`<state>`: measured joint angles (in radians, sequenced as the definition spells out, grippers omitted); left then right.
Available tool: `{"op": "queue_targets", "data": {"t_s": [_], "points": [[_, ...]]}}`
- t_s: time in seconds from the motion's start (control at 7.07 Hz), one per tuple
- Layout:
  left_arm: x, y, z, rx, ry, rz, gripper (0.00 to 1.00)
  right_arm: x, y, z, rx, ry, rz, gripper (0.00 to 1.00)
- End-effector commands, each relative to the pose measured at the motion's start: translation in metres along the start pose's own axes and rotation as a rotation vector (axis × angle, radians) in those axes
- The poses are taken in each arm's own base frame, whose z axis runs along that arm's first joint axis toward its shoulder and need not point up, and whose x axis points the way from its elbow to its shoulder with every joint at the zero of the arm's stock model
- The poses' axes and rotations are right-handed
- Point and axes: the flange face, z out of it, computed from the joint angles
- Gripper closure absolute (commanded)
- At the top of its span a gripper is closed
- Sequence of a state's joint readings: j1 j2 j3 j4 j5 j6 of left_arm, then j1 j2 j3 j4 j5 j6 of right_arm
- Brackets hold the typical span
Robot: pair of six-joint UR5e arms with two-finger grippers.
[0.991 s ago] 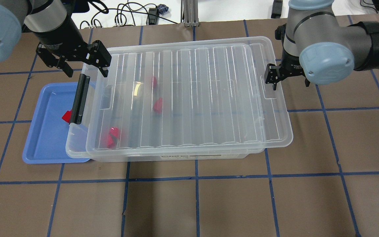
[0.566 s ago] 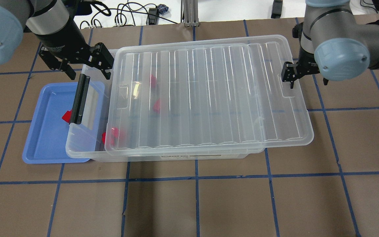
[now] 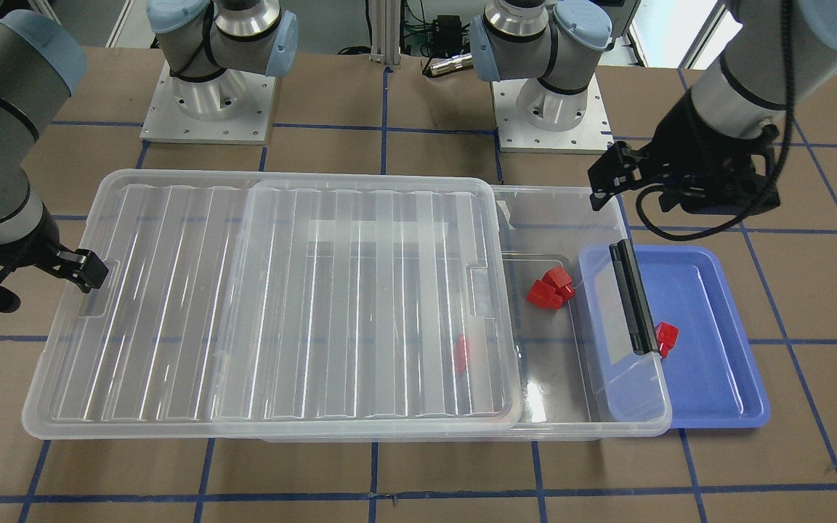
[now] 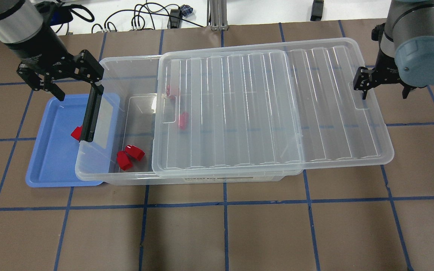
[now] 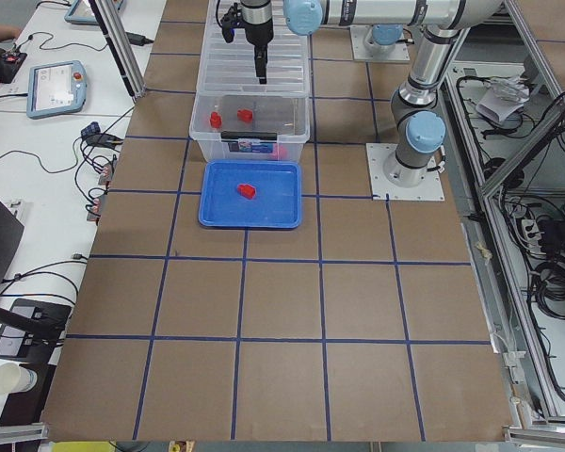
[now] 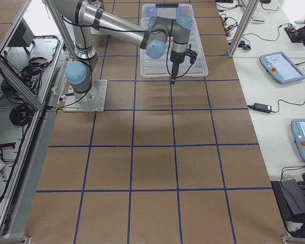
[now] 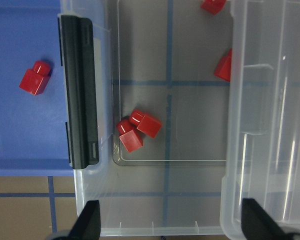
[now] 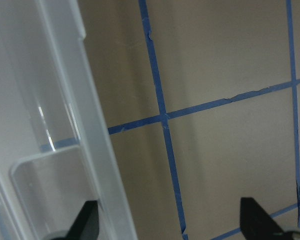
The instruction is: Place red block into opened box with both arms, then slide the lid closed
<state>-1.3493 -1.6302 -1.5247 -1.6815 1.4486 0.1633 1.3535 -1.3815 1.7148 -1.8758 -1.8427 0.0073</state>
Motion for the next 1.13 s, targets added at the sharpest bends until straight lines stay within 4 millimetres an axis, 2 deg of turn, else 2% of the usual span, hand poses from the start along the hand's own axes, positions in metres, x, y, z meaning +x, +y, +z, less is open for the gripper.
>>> {"op": "queue_targets", "data": {"t_s": [0.0, 0.14, 0.28, 0.42, 0.57, 0.71, 0.85, 0.99], "points": [[-0.141, -0.027, 0.029, 0.083, 0.175, 0.077, 0.00, 0.008, -0.002, 0.001, -0.002, -0.004, 0.016, 0.00], [-0.183, -0.035, 0.055, 0.093, 0.180, 0.060, 0.00, 0.008, -0.001, -0.003, -0.003, -0.005, 0.013, 0.00], [-0.203, -0.052, 0.080, 0.126, 0.153, 0.096, 0.00, 0.006, -0.002, -0.016, 0.026, -0.007, 0.013, 0.00], [-0.234, -0.067, 0.116, 0.160, 0.133, 0.180, 0.00, -0.008, -0.004, -0.051, 0.094, -0.055, 0.006, 0.00], [-0.243, -0.072, 0.149, 0.115, 0.135, 0.214, 0.00, -0.039, -0.001, -0.108, 0.189, -0.177, -0.025, 0.00], [-0.254, -0.077, 0.170, 0.076, 0.098, 0.221, 0.00, -0.063, 0.011, -0.142, 0.204, -0.205, -0.031, 0.00], [-0.254, -0.080, 0.185, 0.090, 0.082, 0.254, 0.00, -0.095, 0.036, -0.164, 0.142, -0.283, -0.095, 0.00], [-0.245, -0.079, 0.204, 0.103, 0.069, 0.279, 0.00, -0.104, 0.055, -0.172, 0.102, -0.321, -0.086, 0.00]]}}
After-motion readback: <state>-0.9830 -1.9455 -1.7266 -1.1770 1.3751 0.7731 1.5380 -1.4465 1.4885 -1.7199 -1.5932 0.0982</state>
